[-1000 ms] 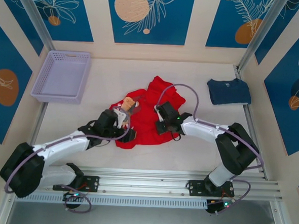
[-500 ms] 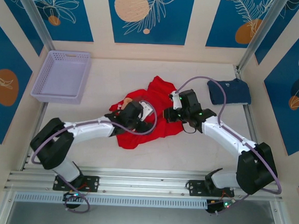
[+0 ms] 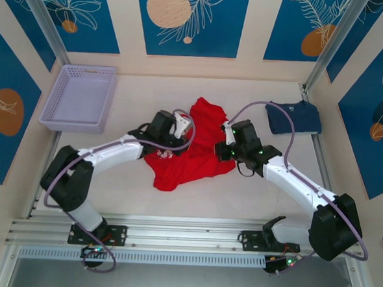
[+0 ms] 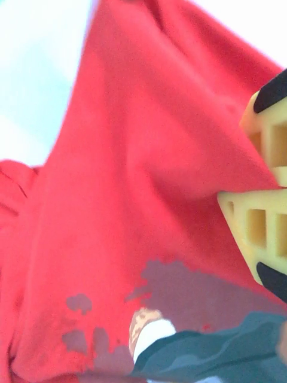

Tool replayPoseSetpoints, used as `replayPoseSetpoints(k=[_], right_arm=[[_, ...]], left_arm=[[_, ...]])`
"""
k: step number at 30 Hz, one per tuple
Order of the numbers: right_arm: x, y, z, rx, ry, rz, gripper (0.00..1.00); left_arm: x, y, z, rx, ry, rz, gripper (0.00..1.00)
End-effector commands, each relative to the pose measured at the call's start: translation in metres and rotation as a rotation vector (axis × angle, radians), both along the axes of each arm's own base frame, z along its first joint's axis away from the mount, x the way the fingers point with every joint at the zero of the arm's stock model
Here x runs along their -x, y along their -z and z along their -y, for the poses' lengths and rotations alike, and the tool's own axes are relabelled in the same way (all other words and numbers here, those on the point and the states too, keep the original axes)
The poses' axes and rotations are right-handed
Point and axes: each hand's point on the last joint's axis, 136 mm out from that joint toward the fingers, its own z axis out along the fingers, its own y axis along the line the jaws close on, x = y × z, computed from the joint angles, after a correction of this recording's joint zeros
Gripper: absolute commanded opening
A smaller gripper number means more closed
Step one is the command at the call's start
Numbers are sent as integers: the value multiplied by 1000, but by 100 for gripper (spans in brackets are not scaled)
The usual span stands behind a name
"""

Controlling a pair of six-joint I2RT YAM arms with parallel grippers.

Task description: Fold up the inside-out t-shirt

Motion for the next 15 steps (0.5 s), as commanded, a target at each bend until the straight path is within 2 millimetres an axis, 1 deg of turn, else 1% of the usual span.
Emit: replayPoseSetpoints(k=[1,4,6,7,10,11,13,15], right_arm=[[-2,-5,10,116,3,105,20],[-1,-10,1,119,-34,133,27],[4,-13,-7,111,-81,149,32],[9,-14,-13,98,-116,156,35],[32,-16,-36,29,-245,188,47],[40,-15,-44,9,-280,196,54],[48,-10,-52,-4,-311,208,64],[48,-6,-58,-2,-318,221,70]], left_arm=[[40,-42,8,178,94,-166,0],[49,-52,5,185,107,-179,0],[51,-55,1,173,101,-178,0],[52,-57,0,171,98,-175,0],[51,-61,0,168,91,-175,0],[51,-62,0,170,93,-173,0],[51,-62,1,172,96,-176,0],[52,-63,1,175,100,-179,0]])
